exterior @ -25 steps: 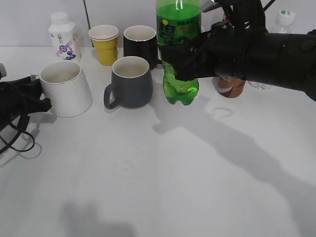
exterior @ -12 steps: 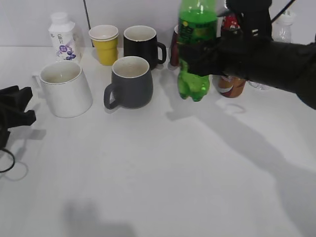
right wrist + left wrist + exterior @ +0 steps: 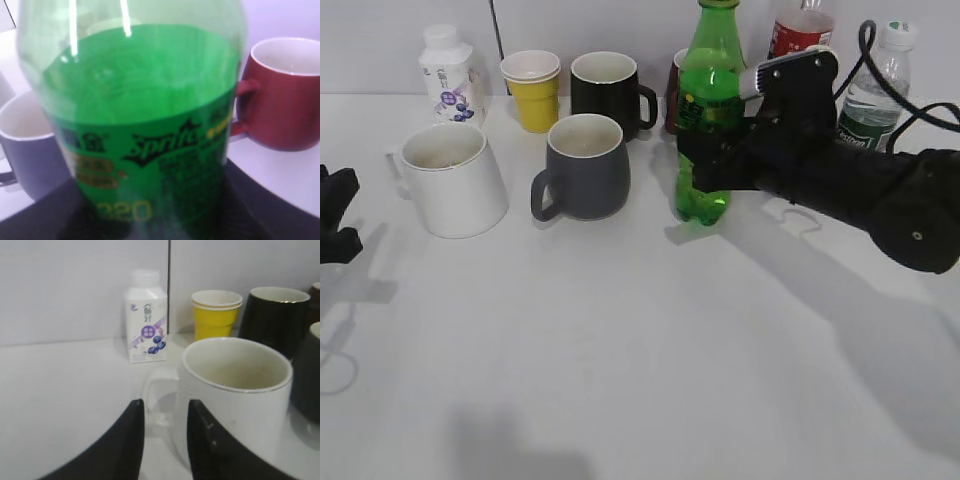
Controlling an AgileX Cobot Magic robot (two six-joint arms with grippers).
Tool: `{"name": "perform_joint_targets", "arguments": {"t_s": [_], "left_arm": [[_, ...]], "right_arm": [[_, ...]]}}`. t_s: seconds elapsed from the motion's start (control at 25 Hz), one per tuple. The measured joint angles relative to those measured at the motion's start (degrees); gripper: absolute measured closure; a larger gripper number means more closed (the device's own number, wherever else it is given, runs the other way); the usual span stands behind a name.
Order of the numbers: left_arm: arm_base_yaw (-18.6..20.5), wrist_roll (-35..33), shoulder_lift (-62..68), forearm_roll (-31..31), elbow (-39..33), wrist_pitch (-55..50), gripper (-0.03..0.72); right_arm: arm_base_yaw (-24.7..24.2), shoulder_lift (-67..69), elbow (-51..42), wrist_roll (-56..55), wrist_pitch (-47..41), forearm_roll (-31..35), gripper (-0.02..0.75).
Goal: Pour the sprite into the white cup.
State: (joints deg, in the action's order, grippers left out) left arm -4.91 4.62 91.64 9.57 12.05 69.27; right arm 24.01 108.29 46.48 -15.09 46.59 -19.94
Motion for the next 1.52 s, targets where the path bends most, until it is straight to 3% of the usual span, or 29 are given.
{"name": "perform_joint_targets", "arguments": {"t_s": [0.24, 0.48, 0.84, 1.0, 1.24, 1.52], "left_arm": [[0.00, 0.00, -1.62, 2.15, -0.04, 0.04, 0.449], [0.00, 0.00, -1.96, 5.22, -0.04, 0.12, 0.449], [0.00, 0.00, -11.31, 6.36, -0.06, -7.88, 0.449], [0.00, 0.00, -24.32, 6.70, 1.99, -24.28, 0.449], [-0.05, 0.00, -52.64, 6.22, 10.91, -61.82, 0.449], [-0.05, 0.00, -72.25, 1.69, 24.03, -104.25, 0.404]], "right_arm": [[0.00, 0.46, -0.33, 0.25, 2.65, 0.35, 0.356], [0.00, 0.51, -1.28, 1.48, 3.03, 0.64, 0.211], [0.00, -2.33, -1.28, 6.23, 7.18, 4.78, 0.148], [0.00, -10.27, -1.33, 6.97, 6.32, 5.26, 0.148], [0.00, -27.34, -1.33, 6.46, -6.13, 3.32, 0.148], [2.08, -52.13, -1.33, -11.07, -30.26, -14.56, 0.148]]}}
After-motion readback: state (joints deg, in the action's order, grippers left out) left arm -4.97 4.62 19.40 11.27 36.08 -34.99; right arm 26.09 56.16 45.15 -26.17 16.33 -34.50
